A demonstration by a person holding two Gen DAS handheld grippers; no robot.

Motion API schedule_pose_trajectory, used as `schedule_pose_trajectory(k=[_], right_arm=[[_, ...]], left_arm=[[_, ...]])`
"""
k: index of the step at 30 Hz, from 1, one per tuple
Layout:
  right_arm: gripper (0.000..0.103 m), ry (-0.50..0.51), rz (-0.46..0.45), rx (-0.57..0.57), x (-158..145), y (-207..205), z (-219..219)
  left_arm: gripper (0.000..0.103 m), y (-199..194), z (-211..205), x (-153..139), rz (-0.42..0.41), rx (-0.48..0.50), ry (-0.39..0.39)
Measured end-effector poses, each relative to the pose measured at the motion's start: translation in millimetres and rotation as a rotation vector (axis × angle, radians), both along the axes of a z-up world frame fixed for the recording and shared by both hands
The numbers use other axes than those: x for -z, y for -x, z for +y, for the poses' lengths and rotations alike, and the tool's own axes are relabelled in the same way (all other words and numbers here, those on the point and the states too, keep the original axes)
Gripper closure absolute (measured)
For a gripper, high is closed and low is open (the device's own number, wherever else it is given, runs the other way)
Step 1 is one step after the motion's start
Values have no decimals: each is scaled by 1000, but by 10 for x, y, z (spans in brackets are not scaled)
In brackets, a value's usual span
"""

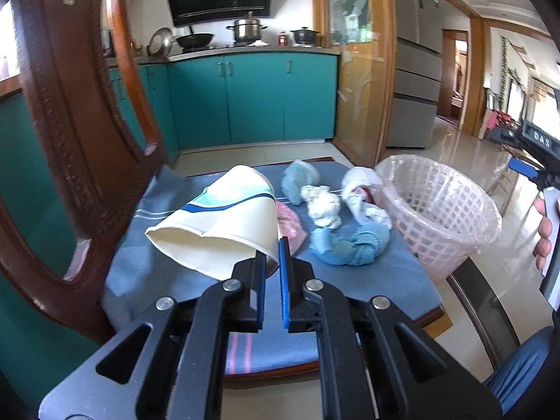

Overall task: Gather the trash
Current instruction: 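Carry the tissue box over the basket and open the right tool, then carry the paper cup over the basket and open the left tool, then move both open tools back over the cushion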

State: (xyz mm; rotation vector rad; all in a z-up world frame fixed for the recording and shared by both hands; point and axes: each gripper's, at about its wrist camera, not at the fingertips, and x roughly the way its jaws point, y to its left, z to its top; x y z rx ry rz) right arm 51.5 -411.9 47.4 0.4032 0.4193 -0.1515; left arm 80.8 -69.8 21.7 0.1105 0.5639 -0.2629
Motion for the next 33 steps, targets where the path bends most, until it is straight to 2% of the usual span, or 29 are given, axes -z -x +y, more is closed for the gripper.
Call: schedule_pose_trajectory(k=[4, 7, 11, 16, 17, 18, 20, 21, 25, 29, 33], right_arm=[[11, 9, -15, 2, -14, -2, 0], [11, 9, -40, 17, -48, 46, -46], [11, 7, -60, 51, -65, 79, -118], [11, -36, -72, 117, -29, 122, -284], [11, -36, -79, 138, -30, 140, -320], [11, -37, -84, 152, -32, 157, -347], [11, -45, -99, 178, -43, 204, -402], [11, -47, -110, 191, -47, 228, -425], [11, -47, -100, 175, -38, 200, -403], [11, -34, -84, 137, -28, 168, -323], [11, -6, -61, 85, -15, 118, -145]], left_arm=[[95, -19, -208, 3, 8, 56, -1], [95, -30, -511, -31, 3, 120, -22], [95, -84, -1090, -125, -26, 226, -32], [94, -297, -1878, -272, -20, 329, 17], [90, -338, -1991, -294, -21, 339, 26], [86, -385, -2101, -308, -19, 350, 28], [14, -502, -2306, -279, 11, 353, 13], [10, -530, -2335, -259, 8, 327, 5], [10, -482, -2132, -246, -27, 259, 12], [7, -351, -1605, -268, -55, 190, -19], [5, -206, -938, -250, -35, 110, -21]])
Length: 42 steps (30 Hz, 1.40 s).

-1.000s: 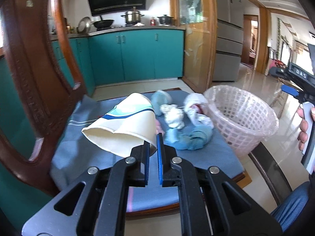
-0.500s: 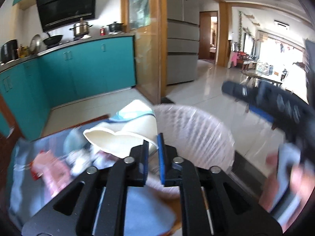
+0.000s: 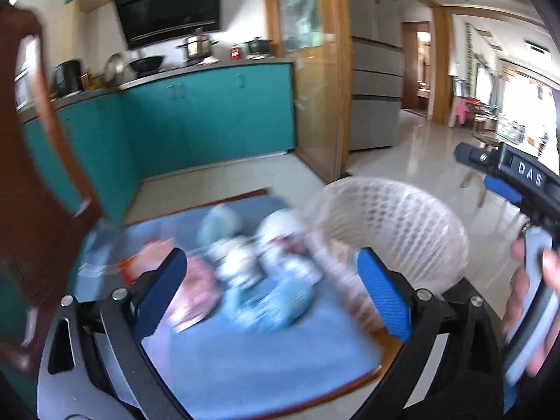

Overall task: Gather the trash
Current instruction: 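Move both open tools back over the cushion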

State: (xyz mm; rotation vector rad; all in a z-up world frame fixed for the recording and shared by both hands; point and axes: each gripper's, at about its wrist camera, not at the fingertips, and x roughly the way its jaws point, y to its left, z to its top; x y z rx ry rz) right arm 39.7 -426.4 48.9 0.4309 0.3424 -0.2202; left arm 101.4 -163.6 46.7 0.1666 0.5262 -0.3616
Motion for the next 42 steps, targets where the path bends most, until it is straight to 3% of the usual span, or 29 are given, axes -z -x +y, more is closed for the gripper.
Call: schedule_pose_trajectory(k=[7, 11, 15, 21, 42], right_arm=[[11, 76, 38, -107, 41, -45, 460], [11, 111, 68, -188, 93, -42, 804], [11, 161, 126, -284, 194, -82, 1201], [11, 209, 176, -348, 322, -103, 1527], [11, 218, 187, -355, 360, -112, 1563]], left_arm=[[4, 243, 1038, 179, 70, -190, 98], [4, 308, 1262, 296, 114, -222, 113], [4, 333, 1310, 297, 89, -225, 77], [4, 345, 1316, 267, 89, -210, 98], [4, 327, 1264, 286, 98, -201, 98]])
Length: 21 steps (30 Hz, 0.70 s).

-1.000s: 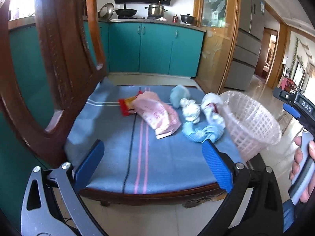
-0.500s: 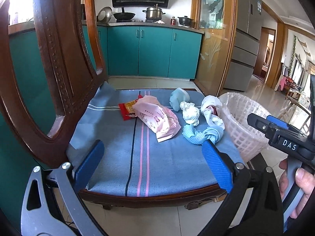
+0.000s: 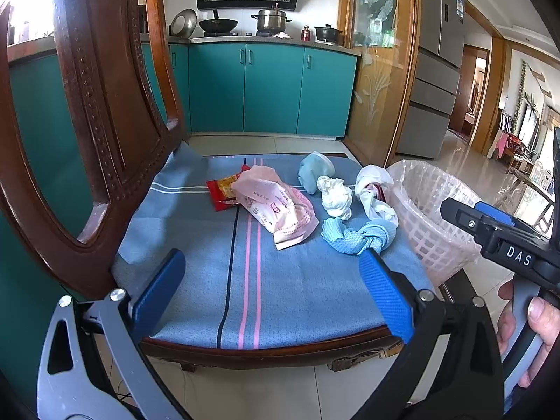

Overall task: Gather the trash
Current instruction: 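Move both open tools back over the cushion, then grasp the pink plastic bag with the left tool while the right tool grasps the blue cloth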

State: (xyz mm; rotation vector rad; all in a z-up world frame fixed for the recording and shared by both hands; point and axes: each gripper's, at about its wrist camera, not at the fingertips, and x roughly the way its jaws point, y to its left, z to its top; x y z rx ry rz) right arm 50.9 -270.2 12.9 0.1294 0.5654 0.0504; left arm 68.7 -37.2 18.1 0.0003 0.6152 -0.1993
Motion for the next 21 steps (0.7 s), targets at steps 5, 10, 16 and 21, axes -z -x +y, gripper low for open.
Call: schedule_pose_trajectory(k=[5, 10, 16, 21], right_arm=[[11, 8, 4, -9, 16, -2, 10], [11, 21, 30, -22, 88, -70, 49], [11, 106, 125, -63, 325, -376, 260], [11, 160, 203, -68, 574, -758, 375]], left_arm=[[4, -3, -15, 16, 5, 3, -1], [4, -9, -20, 25, 8, 1, 1], [4, -46, 1, 72, 24, -10, 1], [4, -87, 34, 98, 38, -29, 10]])
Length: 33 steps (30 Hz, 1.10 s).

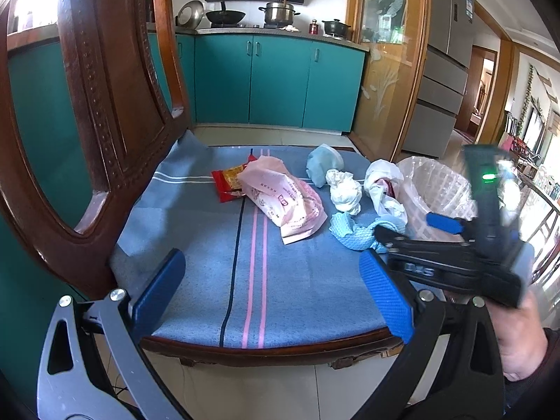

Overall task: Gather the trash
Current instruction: 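Grasp the pink plastic bag with the left tool while the right tool grasps the blue cloth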

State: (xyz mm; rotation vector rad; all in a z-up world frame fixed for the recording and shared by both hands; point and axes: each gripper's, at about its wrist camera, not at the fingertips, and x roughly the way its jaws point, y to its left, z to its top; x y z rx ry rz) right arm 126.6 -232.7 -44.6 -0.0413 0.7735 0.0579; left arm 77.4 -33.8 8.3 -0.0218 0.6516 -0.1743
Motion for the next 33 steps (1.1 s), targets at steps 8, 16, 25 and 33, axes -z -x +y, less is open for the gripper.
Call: schedule_pose_trajectory(k=[8, 16, 25, 33], right_arm=[[69, 17, 133, -46, 271, -215, 114], [74, -140, 5, -73, -319, 169, -164], [74, -253, -67, 6, -513, 193, -556], [74, -230, -88, -44, -574, 225, -414]], left_arm=[[4, -109, -22, 97, 27, -14, -21], [4, -669, -293, 216, 54, -3, -25], [60, -1527, -746, 526, 176, -26, -82], [100, -1169, -660, 286, 131, 10, -71]])
